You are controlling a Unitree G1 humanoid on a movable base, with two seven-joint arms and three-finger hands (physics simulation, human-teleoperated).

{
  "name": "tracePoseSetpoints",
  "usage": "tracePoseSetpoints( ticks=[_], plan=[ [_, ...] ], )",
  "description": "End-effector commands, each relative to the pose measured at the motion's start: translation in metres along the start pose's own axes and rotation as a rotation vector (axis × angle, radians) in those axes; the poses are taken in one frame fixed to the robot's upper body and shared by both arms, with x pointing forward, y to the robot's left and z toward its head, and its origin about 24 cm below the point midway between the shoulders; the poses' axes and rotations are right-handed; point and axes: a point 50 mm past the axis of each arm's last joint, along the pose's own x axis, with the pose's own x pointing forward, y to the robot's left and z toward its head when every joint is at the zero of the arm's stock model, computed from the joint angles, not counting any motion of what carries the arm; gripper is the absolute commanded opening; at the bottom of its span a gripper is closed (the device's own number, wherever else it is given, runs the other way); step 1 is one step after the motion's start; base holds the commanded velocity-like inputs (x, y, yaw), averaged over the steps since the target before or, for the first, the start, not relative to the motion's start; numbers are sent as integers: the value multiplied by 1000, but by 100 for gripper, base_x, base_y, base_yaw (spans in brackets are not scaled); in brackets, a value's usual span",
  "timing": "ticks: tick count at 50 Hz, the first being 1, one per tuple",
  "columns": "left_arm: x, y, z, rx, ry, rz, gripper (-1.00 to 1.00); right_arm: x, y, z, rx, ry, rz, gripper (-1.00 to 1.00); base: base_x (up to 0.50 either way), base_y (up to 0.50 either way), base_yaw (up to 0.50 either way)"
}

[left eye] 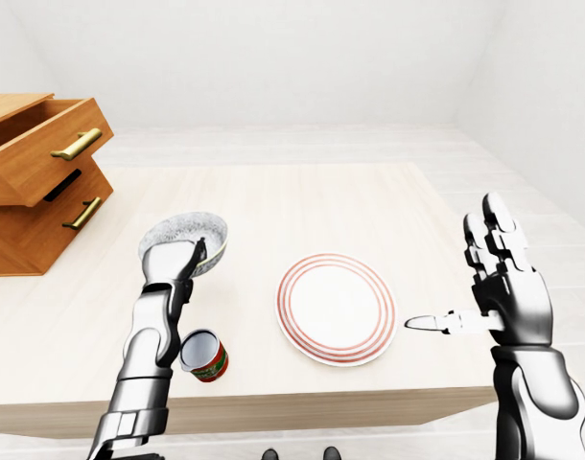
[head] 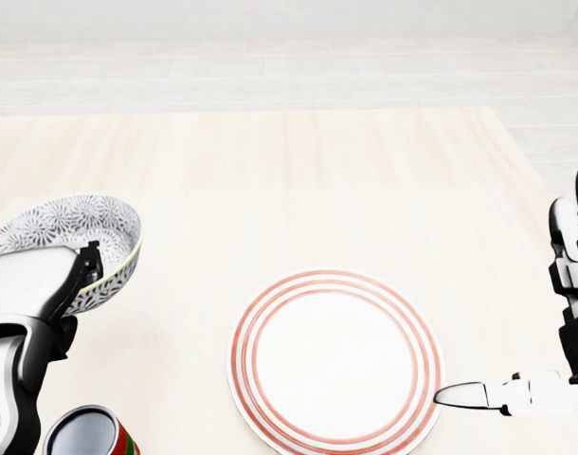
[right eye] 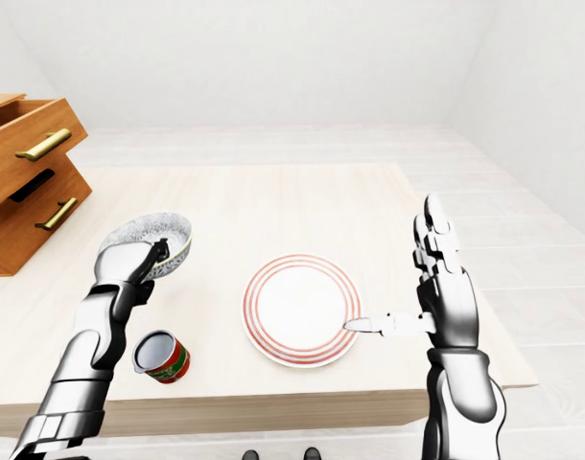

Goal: Put the bowl on the plate.

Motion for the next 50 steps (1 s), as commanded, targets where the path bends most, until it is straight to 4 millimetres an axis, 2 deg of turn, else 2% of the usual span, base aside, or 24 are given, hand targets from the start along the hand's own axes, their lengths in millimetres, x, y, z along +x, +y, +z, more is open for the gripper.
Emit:
tracePoseSetpoints(
  ticks=[1,10,18,22,40,45,50],
  plan=[
    [-4,32,14,-18,-43,101,-100,-2,-1,2,-6,-3,-4,100,0,0,0],
    [-11,44,38,-23,-109,115,-100,-7,-4,9,-8,-26,-5,100,0,0,0],
    [-16,48,54,-10,-146,120,-100,-8,-6,5,2,-8,-4,100,0,0,0],
    [-17,53,71,-23,-187,129,-100,-7,-6,0,8,8,-7,100,0,0,0],
    [-33,51,123,-17,-308,129,-100,-4,-10,-7,25,29,-18,100,0,0,0],
    [-36,40,137,-19,-336,113,-100,-5,-13,-9,28,35,-22,100,0,0,0],
    [-37,15,155,-22,-375,97,-100,-5,-14,-12,36,44,-24,100,0,0,0]
  ],
)
